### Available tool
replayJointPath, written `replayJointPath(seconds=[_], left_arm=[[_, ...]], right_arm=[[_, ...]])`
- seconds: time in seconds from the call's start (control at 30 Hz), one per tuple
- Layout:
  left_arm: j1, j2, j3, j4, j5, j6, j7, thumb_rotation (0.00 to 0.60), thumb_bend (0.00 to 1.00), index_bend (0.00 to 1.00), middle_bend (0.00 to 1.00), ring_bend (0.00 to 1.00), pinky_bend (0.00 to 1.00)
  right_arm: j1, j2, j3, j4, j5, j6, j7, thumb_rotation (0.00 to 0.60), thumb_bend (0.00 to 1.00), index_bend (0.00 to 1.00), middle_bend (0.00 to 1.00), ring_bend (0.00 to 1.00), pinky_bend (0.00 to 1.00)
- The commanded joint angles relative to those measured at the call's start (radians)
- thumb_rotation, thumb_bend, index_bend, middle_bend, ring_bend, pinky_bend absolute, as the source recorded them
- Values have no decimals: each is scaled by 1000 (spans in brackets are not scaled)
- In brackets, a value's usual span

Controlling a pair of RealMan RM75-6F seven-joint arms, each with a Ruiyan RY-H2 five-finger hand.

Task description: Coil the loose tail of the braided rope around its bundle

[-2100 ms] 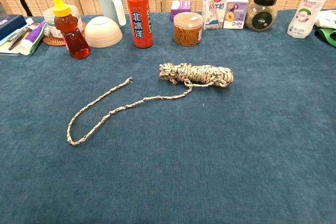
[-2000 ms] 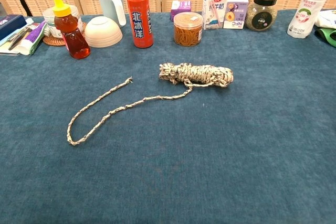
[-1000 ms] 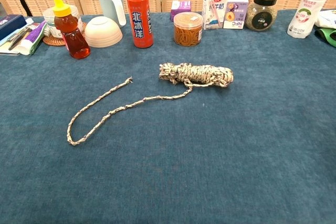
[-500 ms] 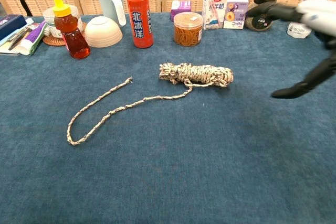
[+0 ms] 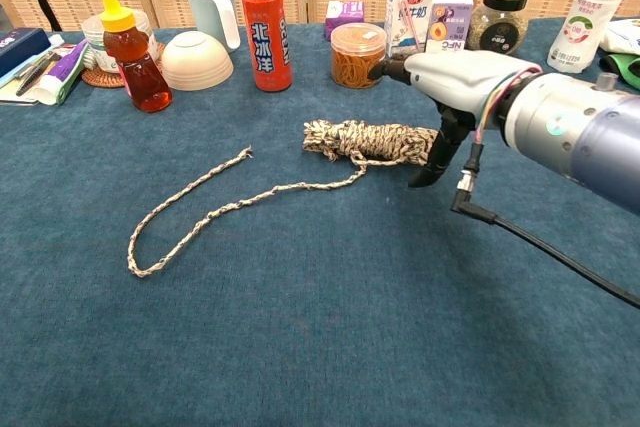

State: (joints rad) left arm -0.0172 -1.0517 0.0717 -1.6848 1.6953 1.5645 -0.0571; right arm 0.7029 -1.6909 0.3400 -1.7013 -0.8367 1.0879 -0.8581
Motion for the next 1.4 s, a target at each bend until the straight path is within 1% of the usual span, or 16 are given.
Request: replayJointPath(seconds=[0.03, 0.1, 0.2, 0.3, 0.37, 0.43, 0.57, 0.8, 0.93, 1.2, 1.33, 1.4], left_arm=[[-3, 2, -5, -1, -17, -10, -4, 600, 56, 0, 0, 0, 0], [-6, 2, -7, -3, -25, -18, -4, 600, 56, 0, 0, 0, 0], [-11, 4, -9, -7, -35, -29, -4, 600, 56, 0, 0, 0, 0], [-9, 6, -10, -8, -34, -24, -5, 600, 56, 0, 0, 0, 0], [-8, 7, -9, -6, -33, -22, -7, 600, 56, 0, 0, 0, 0], [-8, 8, -8, -4, -34, -24, -10, 600, 56, 0, 0, 0, 0], [-8, 8, -8, -3, -37, -26, -10, 600, 56, 0, 0, 0, 0], [-11, 6, -14, -4, -53, -34, -9, 600, 56, 0, 0, 0, 0], [-15, 4, -17, -6, -62, -44, -4, 600, 55, 0, 0, 0, 0], [-18, -2, -21, -12, -76, -55, 12, 600, 56, 0, 0, 0, 0], [-28, -9, -22, -11, -66, -65, 18, 600, 55, 0, 0, 0, 0], [-37, -12, -22, -7, -53, -72, 18, 600, 56, 0, 0, 0, 0]], right_arm=[[39, -21, 19, 49, 33, 7, -14, 600, 115, 73, 0, 0, 1], [51, -28, 14, 70, 43, 9, -18, 600, 123, 94, 3, 0, 18], [74, -49, 6, 118, 64, 13, -22, 600, 155, 129, 35, 0, 93], [90, -67, 9, 147, 88, 6, 1, 600, 205, 183, 90, 0, 167], [97, -75, 2, 171, 74, -2, 30, 600, 259, 243, 129, 10, 208], [101, -84, -14, 201, 58, -6, 48, 600, 298, 276, 147, 22, 230], [110, -94, -31, 234, 46, -8, 65, 600, 337, 300, 166, 41, 256], [125, -107, -47, 273, 43, -12, 75, 600, 340, 304, 170, 45, 263], [132, -112, -48, 288, 47, -18, 84, 600, 342, 310, 186, 54, 305], [143, -144, -64, 364, 41, -43, 123, 600, 366, 369, 268, 135, 416], [142, -147, -78, 394, 11, -48, 152, 600, 411, 457, 364, 222, 499], [142, -144, -84, 401, -2, -48, 155, 600, 425, 499, 405, 256, 518]])
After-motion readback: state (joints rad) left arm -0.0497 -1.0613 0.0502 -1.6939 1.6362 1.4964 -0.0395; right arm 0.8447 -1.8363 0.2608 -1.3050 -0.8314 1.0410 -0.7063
